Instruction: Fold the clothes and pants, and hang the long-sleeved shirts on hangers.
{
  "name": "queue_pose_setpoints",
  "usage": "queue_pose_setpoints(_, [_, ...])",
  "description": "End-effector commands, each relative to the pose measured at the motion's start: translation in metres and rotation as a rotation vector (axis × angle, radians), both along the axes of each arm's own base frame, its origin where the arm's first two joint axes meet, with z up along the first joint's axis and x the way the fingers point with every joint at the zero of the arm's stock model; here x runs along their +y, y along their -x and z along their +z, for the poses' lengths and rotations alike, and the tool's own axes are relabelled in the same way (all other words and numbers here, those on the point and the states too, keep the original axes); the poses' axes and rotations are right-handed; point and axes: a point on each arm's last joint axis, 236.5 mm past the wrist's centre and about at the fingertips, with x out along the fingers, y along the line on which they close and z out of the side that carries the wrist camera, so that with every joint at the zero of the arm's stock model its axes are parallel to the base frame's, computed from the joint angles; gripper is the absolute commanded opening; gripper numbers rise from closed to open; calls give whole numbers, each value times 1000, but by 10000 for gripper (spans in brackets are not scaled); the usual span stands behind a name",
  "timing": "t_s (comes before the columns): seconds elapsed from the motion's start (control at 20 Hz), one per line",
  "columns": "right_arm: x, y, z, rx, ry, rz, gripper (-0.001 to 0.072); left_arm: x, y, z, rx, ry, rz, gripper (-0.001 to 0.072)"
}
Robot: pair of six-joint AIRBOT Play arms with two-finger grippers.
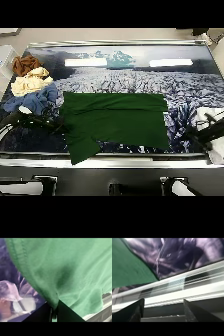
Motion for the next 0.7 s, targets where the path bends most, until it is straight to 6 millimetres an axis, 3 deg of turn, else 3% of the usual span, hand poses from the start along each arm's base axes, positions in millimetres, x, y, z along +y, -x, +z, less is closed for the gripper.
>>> queue_pose_setpoints(0.0, [30, 11, -34, -24, -90, -10, 559, 0, -3, 11, -34, -2, 2, 30])
queue_pose_setpoints(0.2, [33, 4, -56, -94, -74, -35, 555, -1, -5, 23, -54, -7, 14, 30])
queue_pose_setpoints(0.55, [66, -22, -65, -182, -159, -73, 537, -4, -6, 31, -55, -12, 36, 30])
queue_pose_setpoints(0.6, [73, -21, -67, -171, -163, -41, 471, -4, -6, 31, -52, -12, 41, 30])
queue_pose_setpoints(0.65, [77, -23, -69, -177, -152, -17, 326, -4, -6, 33, -54, -11, 38, 30])
